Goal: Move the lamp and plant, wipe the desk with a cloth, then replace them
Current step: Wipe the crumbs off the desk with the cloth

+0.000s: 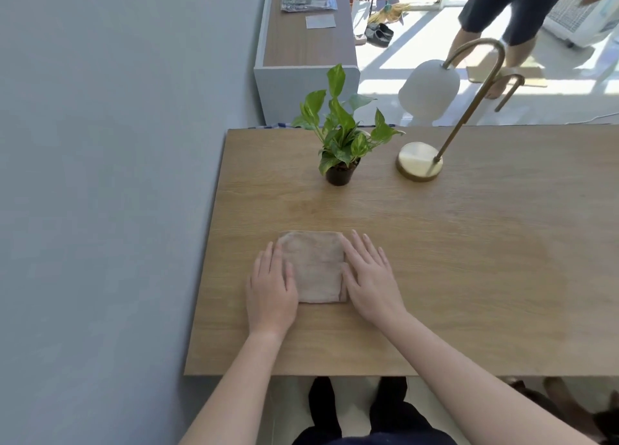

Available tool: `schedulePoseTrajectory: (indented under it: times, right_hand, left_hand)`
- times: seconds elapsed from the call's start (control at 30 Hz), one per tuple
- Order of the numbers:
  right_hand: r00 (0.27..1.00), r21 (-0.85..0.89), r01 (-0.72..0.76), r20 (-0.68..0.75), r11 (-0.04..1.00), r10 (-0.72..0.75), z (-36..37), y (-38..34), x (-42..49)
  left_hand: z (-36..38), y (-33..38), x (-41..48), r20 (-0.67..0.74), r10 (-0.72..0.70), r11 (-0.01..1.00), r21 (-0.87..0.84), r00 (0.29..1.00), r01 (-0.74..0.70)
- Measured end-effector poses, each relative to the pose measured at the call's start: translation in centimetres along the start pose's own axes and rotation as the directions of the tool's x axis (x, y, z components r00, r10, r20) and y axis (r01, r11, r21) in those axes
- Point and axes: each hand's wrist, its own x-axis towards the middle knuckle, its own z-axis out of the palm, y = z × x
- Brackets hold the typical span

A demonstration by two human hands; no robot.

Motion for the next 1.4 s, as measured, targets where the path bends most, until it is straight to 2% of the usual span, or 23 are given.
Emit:
schedulePoseTrajectory:
  times: [0.07,0.13,0.27,0.47,0.57,0.7,0.83,0.93,1.0,1.2,1.27,1.4]
  right_hand:
    - [0.996,-0.029,0.090,0.030,0.995,-0.089,1.6,-2.4,0.9]
    - [0.987,-0.068,0.142,0.085,0.988,-0.136,3.7,-4.6,1.8]
    - [0.980,-0.184,0.138,0.165,0.973,-0.108,6.5,-6.2,2.9]
    - [0.961,-0.249,0.245,0.192,0.937,-0.200,4.7,-4.3,6.0]
    - [0.972,-0.277,0.210,0.166,0.937,-0.169,2.5,-2.1,8.9]
    - [0.992,-0.310,0.094,0.108,0.946,-0.064,-1.7,3.0,11.0]
    - [0.996,-0.313,-0.064,0.035,0.948,0.079,-5.3,8.6,7.7]
    - [0.989,-0.325,-0.123,0.040,0.938,0.143,-5.6,9.3,5.9]
    - [0.990,-0.332,-0.103,0.058,0.938,0.129,-5.2,8.5,6.6]
    - [0.981,-0.347,0.155,0.166,0.925,-0.102,-6.2,8.3,12.4]
    - [0.983,-0.348,0.144,0.158,0.926,-0.094,-7.1,9.7,12.5]
    - [0.995,-0.323,-0.009,0.092,0.946,0.041,-9.3,14.1,8.5]
  left_hand:
    - [-1.0,-3.2,-0.7,-0.088,-0.093,0.995,0.015,0.992,0.095]
    - [-1.5,-5.8,-1.5,-0.106,-0.137,0.988,0.060,0.985,0.144]
    - [-0.9,-7.6,-2.4,-0.067,-0.101,0.980,0.163,0.993,0.111]
    - [-0.2,-6.3,-1.9,-0.116,-0.155,0.969,0.177,0.981,0.174]
    - [0.3,-5.1,-1.7,-0.110,-0.143,0.970,0.184,0.984,0.162]
    - [1.6,-2.1,-0.9,-0.064,-0.061,0.971,0.226,0.996,0.074]
    - [2.8,-0.5,-0.9,-0.055,-0.035,0.952,0.302,0.998,0.051]
    - [2.9,-0.3,-0.6,-0.070,-0.040,0.945,0.321,0.997,0.061]
    - [3.1,-0.1,-0.5,-0.073,-0.045,0.946,0.318,0.996,0.066]
    - [3.2,1.0,0.0,-0.095,-0.094,0.949,0.292,0.991,0.118]
    - [3.5,2.7,0.1,-0.101,-0.111,0.959,0.251,0.989,0.133]
    - [5.3,7.1,0.3,-0.053,0.001,0.969,0.246,0.999,0.013]
